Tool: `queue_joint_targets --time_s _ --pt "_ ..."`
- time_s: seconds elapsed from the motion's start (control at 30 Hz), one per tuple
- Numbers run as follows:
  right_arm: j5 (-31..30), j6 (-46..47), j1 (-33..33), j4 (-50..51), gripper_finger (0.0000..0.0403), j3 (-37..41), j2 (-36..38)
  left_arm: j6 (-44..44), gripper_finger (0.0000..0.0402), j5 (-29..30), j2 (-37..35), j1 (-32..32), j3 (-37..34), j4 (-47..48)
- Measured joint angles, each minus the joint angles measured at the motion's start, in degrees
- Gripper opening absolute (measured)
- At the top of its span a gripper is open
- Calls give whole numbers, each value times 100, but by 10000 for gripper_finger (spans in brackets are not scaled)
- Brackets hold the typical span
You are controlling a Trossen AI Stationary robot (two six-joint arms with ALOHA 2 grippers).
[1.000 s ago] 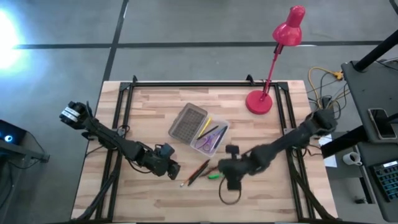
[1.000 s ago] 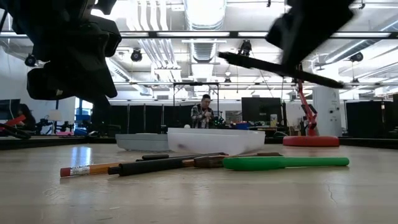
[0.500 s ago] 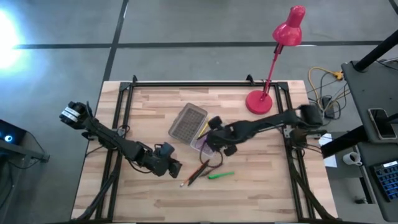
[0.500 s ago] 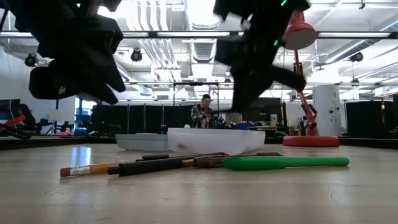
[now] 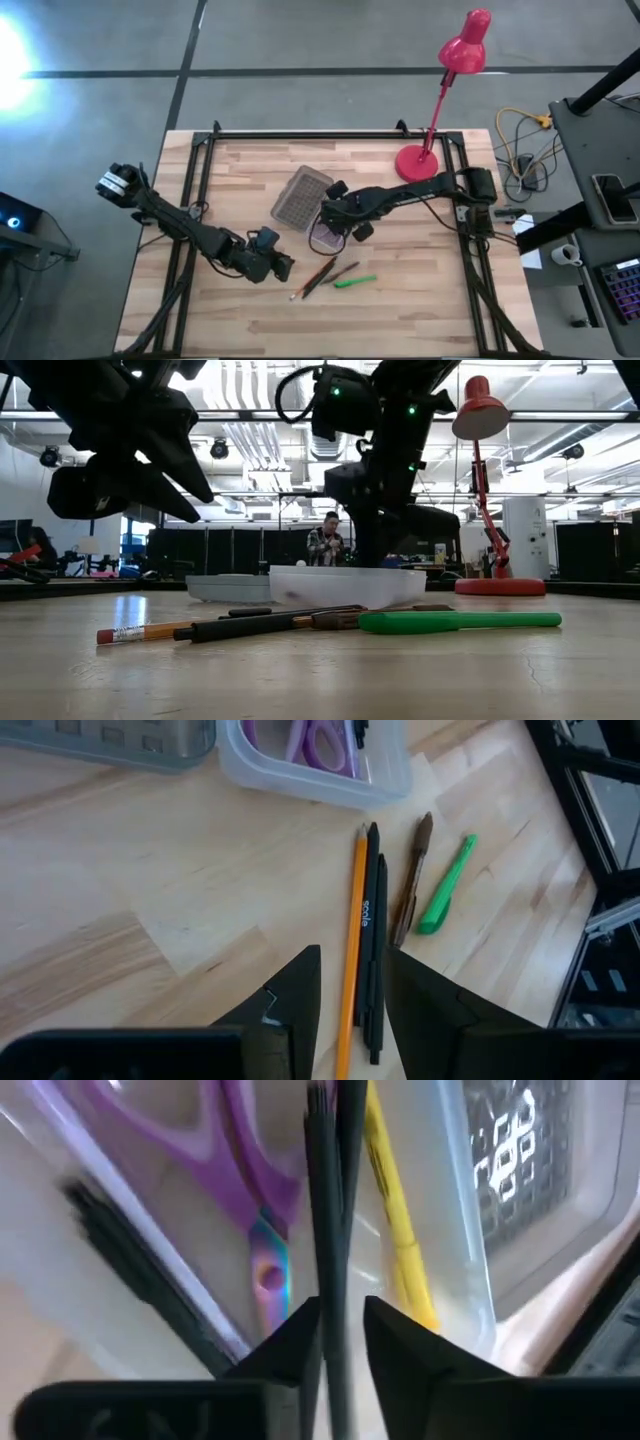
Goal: Pick & place school supplies into a supply box
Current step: Put the black pen into the gray supply box, then put the yellow pencil into the gray supply box
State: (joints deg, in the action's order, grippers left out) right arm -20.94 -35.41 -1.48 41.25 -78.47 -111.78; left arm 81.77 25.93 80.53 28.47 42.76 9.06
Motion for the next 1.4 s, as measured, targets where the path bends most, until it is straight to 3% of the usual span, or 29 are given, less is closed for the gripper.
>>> queue_joint_targets --time_s 0.17,0.4,0.63,0.83,0.97,1.13,1.27,1.4 --pt "446 409 -21 -122 121 5 297 2 93 6 0 -44 0 4" --pt "456 1472 -85 -113 175 19 807 -16 93 -114 0 -78 28 4" --pt "1136 2956 -277 -62 184 61 1134 8 93 -248 235 -96 0 -20" --pt "1197 4275 -700 68 185 182 1165 -193 93 -627 928 -121 406 -31" --pt "1002 5026 -1125 85 185 305 1167 -267 93 -684 1611 -131 936 100" --pt "166 5713 -1889 108 185 309 1221 -396 93 -669 2350 -192 1909 1268" --pt "-3 6616 -2244 290 185 314 1232 -669 93 -653 2750 -192 2612 1936" --pt "-34 7341 -2554 633 185 337 1232 -824 93 -663 2955 -257 2888 1967"
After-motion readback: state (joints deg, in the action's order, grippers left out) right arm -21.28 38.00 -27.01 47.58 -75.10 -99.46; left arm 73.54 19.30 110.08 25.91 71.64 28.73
